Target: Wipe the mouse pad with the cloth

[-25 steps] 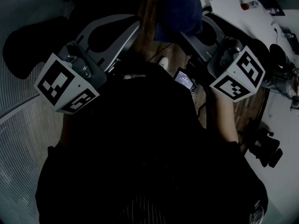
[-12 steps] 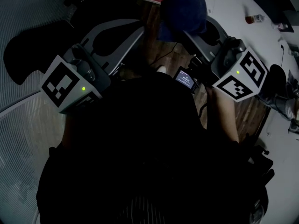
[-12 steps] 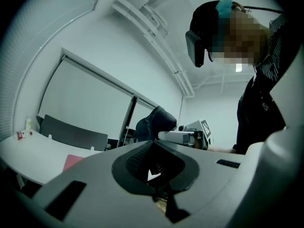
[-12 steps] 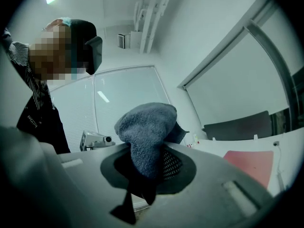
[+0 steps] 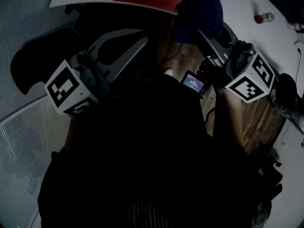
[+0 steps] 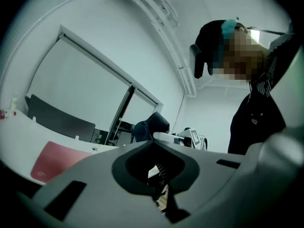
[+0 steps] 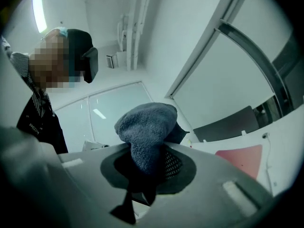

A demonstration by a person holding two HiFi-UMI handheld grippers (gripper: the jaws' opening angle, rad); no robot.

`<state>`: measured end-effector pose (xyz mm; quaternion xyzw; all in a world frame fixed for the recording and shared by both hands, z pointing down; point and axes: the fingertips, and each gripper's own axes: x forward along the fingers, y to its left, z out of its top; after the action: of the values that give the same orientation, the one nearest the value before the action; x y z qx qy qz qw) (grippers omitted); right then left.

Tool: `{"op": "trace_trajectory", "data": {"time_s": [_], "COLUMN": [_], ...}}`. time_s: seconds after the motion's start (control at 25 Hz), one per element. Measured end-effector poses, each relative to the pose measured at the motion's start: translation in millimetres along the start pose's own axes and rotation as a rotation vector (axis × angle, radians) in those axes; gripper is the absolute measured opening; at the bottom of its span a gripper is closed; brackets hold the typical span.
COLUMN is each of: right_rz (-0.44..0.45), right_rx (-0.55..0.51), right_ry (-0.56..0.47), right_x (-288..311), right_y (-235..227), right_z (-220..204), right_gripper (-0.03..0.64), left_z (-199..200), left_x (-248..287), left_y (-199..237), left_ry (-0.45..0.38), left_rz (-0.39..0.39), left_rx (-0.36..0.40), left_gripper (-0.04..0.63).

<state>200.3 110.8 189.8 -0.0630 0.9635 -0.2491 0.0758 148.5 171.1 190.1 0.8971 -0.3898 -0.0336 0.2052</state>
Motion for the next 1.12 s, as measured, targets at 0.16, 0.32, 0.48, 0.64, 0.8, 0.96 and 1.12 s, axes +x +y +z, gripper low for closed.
{"op": "trace_trajectory", "data": {"time_s": [0.16,0.32,0.48,0.64,0.8,0.96,1.12], "right_rz": [-0.059,-0.120,-0.135,-0.164,-0.213,-0.283,-0.369], "right_rx": [0.028,0.049,0.057,0.043,0.020,-0.036,-0.063], "right_ry": [-0.019,-0.033,-0.056,-0.060,-0.055,-0.062,-0.095], "right_x": [-37.3,-65.5,-79.4,-66.4,-59.1,-90.4,-87.5], "right_y": [-28.0,-46.0,-38.4,-24.0,-23.7,-36.0,-49.1], "right_z": [-6.5,-24.5,-28.7,-15.6,-21.2,-19.4,-6.2], "right_gripper": [0.065,0.066,0.064,0.064,0.064,0.064,0.064], "left_z": [-13.6,-30.0,-40.5,-24.8,-30.8,-40.9,-22.5], "left_x": [13.0,28.2,42.0,45.1,44.6,86.6,111.3], "left_y": [12.3,15.2,-2.0,-6.8,8.1,12.9,26.1], "left_ry": [0.009,0.034,0.108,0.173,0.161,0.128,0.131], "left_rz": [0.022,-0.018,-0.059,-0.104,-0.165,-0.247,-0.357], "left_rx": [-0.046,-0.068,-0.061,-0.030,-0.073,-0.122,-0.056], "left_gripper": [0.009,0.009,0.008,0.008,0.008,0.009,0.008]}}
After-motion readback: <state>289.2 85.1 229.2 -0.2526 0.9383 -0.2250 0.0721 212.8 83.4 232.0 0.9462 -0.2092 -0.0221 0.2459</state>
